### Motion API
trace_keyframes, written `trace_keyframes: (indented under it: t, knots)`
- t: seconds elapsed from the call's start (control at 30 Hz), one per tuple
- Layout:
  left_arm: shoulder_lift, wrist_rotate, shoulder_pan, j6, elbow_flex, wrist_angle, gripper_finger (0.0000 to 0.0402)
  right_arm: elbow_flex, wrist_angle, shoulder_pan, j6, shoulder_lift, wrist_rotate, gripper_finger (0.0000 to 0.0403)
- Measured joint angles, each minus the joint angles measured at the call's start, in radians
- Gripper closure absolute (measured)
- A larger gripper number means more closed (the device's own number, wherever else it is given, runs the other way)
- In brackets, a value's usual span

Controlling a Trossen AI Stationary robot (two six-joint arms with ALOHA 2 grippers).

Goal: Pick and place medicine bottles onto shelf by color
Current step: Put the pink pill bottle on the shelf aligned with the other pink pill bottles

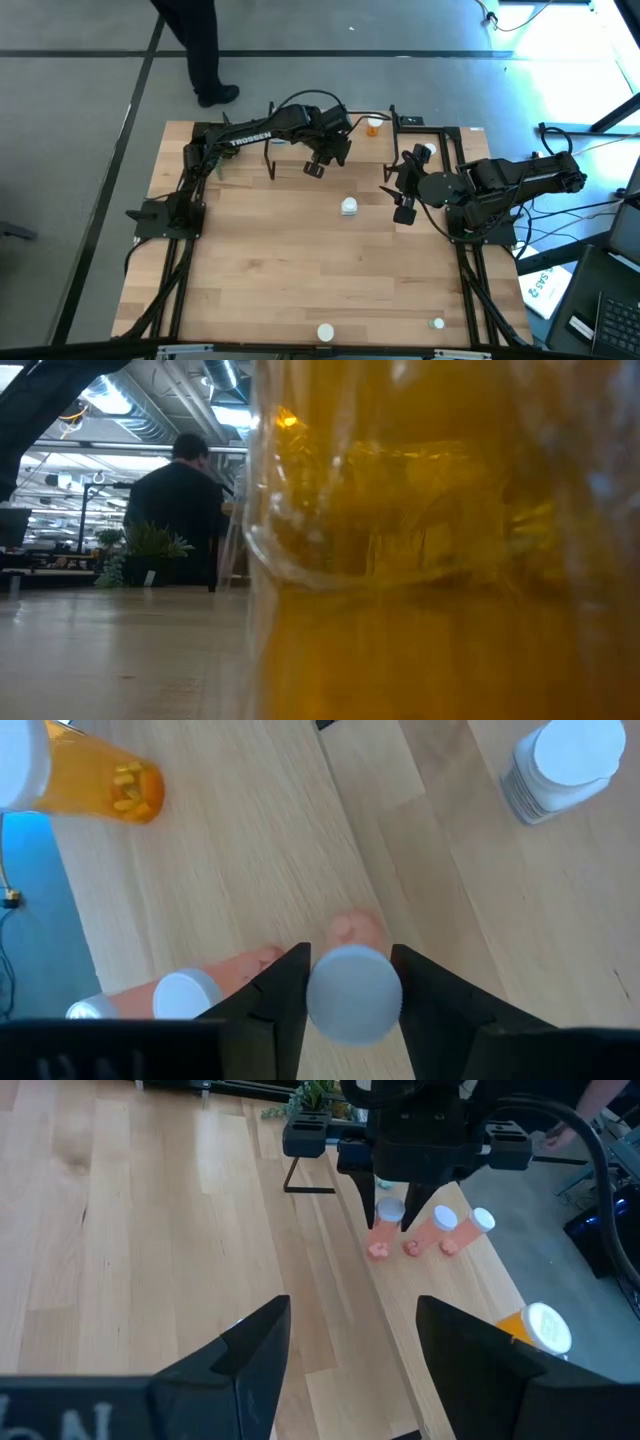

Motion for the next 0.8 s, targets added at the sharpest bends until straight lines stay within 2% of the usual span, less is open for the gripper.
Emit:
trace_keyframes:
  t: [0.6,0.8]
  knots:
    - [-0.006,0.001,0.002,-0.001,0.001,0.013,0.0268,0.0,0.0,0.0,0.0,0.0,0.0,0.0183]
    - [-0.006,0.039,0.023,-0.009,0.001,0.013,0.0268,0.0,0.0,0.0,0.0,0.0,0.0,0.0183]
